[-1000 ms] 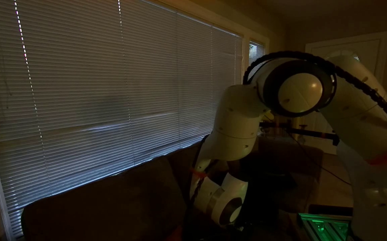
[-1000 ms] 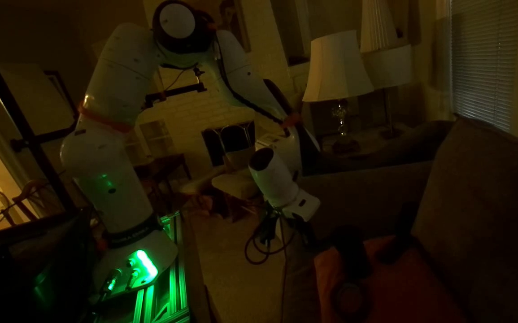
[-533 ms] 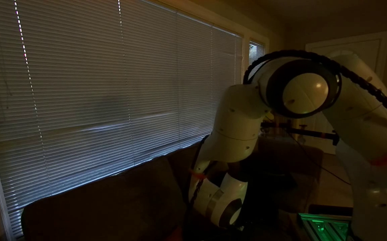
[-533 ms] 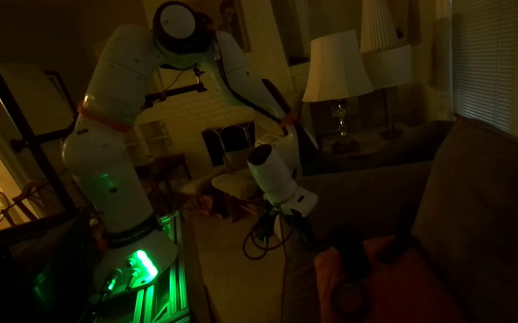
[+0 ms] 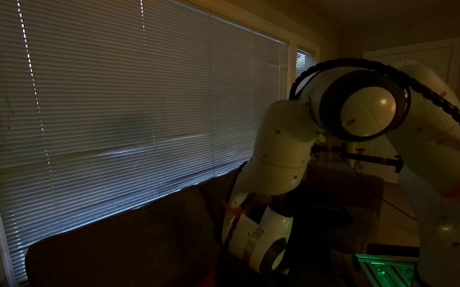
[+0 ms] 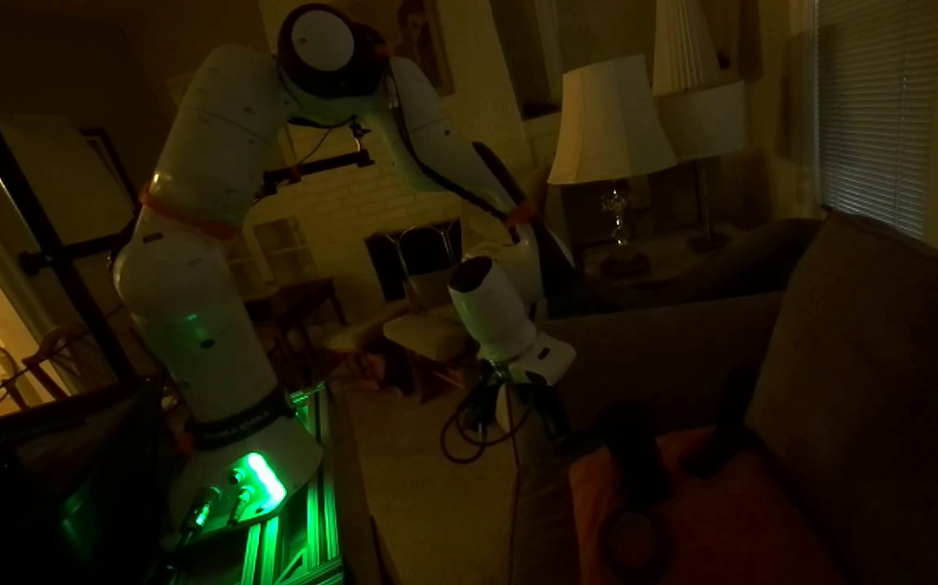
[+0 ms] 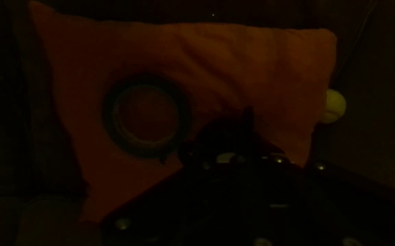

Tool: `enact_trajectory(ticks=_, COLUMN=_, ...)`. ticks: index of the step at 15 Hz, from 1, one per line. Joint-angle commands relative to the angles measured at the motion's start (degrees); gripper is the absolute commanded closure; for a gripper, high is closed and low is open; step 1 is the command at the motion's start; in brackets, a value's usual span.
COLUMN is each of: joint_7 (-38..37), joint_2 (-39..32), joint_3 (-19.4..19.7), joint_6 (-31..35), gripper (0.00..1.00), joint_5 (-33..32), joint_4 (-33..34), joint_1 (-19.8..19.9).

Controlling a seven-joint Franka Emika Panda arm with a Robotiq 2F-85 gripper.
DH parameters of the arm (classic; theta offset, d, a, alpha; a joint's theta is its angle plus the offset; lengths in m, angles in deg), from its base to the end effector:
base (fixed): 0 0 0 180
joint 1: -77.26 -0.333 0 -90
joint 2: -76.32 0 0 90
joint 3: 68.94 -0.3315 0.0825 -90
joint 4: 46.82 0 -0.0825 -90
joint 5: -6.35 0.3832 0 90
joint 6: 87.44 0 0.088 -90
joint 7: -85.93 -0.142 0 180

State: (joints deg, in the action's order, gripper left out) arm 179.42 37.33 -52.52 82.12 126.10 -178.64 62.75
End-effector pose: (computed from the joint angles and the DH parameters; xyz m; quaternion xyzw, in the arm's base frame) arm 0.4196 -0.0952 0.0379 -0.9720 0.1928 -0.1321 0.0226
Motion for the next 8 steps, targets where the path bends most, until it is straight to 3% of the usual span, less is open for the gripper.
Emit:
enact_trajectory(ticks=1, joint_7=-0.3, joint_2=-0.2, joint_3=0.2, joint_6=2.0, gripper=0.99, joint_5=0.6, joint_4=0.6, joint_1=-0.9)
enact_trajectory(ticks=8, joint_7=-1.4, joint_2=-0.7, joint_3=-0.5, joint_6=5.6, gripper=0.99, joint_5=-0.3, joint_4=1.4, joint_1=-0.7)
